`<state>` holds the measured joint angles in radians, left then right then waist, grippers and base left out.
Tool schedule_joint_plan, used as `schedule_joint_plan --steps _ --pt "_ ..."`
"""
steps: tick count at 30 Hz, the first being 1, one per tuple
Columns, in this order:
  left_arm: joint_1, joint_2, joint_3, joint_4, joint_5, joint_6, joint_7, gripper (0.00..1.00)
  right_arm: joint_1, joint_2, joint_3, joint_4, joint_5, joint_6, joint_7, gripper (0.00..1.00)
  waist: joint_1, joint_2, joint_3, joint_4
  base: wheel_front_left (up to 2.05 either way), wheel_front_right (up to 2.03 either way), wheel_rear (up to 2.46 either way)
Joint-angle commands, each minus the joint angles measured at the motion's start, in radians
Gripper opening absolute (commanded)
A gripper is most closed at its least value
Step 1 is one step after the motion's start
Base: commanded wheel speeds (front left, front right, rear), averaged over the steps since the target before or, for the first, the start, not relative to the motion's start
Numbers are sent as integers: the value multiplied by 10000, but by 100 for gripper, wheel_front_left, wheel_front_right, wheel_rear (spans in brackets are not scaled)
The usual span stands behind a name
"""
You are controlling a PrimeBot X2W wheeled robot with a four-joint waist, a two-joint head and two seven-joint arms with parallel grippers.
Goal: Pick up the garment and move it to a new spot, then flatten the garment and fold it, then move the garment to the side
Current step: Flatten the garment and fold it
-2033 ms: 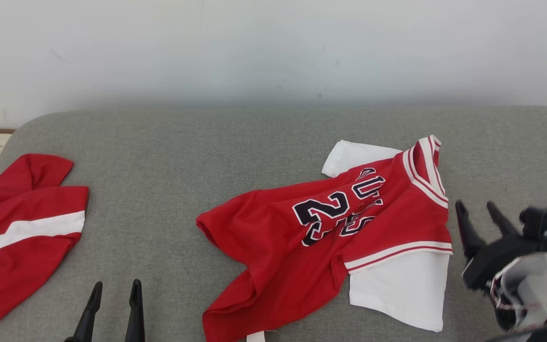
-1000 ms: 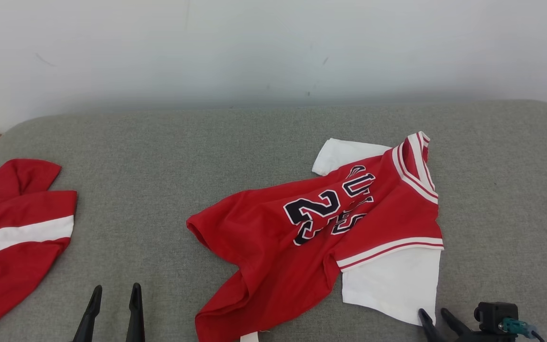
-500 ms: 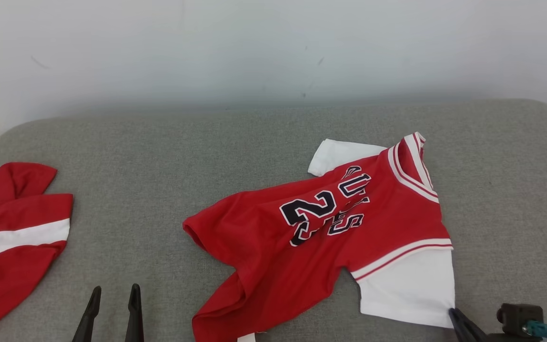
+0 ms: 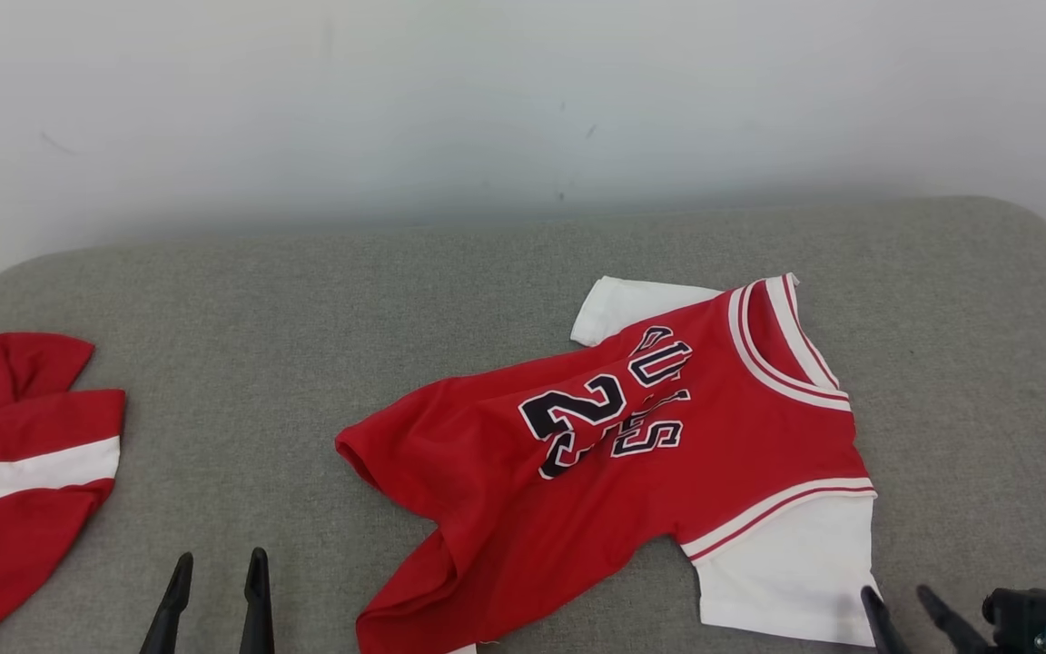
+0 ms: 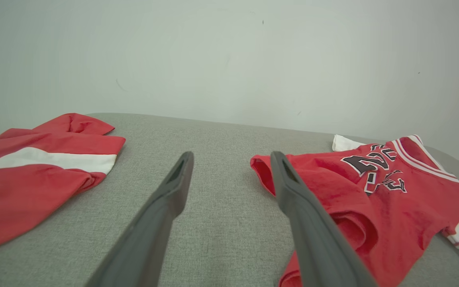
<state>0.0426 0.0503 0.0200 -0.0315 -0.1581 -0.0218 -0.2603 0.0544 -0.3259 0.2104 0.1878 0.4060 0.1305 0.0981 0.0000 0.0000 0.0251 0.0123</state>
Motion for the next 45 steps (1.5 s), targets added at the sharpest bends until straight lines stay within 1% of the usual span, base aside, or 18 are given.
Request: schedule_joint_plan --steps 1,4,9,12,17,23,28,35,45 --pt "185 4 45 26 -84 -7 -33 100 -72 35 -144 -162 -190 5 -310 100 0 0 -57 -27 0 0 0" --pt "209 4 85 -9 -45 -9 -33 100 -271 194 -348 -430 -472 5 -1006 100 0 0 -133 -54 0 0 0" --pt "308 4 129 -2 15 -27 -33 100 -550 441 -349 -592 -898 5 -2019 100 0 0 -270 -59 0 0 0" --pt "354 4 183 24 54 -57 -33 100 -669 607 -247 -545 -1028 5 -2469 100 0 0 -340 -43 0 0 0" --pt "391 4 298 61 138 -69 -33 100 -718 747 -123 -399 -1070 5 -2883 100 0 0 -425 -3 0 0 0" --pt "518 4 530 100 339 -77 -33 100 -560 932 -32 -211 -1083 5 -3165 100 0 0 -549 -13 0 0 0" --pt "637 8 719 132 623 39 -33 100 -378 1149 -71 -180 -1230 5 -3344 100 0 0 -639 -20 0 0 0" --pt "777 29 939 222 709 131 -33 100 -271 1361 -131 -150 -1395 5 -3435 100 0 0 -670 -79 0 0 0" --pt "744 30 999 283 818 156 -33 100 -312 1449 -282 -61 -1543 5 -3483 100 0 0 -636 -20 0 0 0"
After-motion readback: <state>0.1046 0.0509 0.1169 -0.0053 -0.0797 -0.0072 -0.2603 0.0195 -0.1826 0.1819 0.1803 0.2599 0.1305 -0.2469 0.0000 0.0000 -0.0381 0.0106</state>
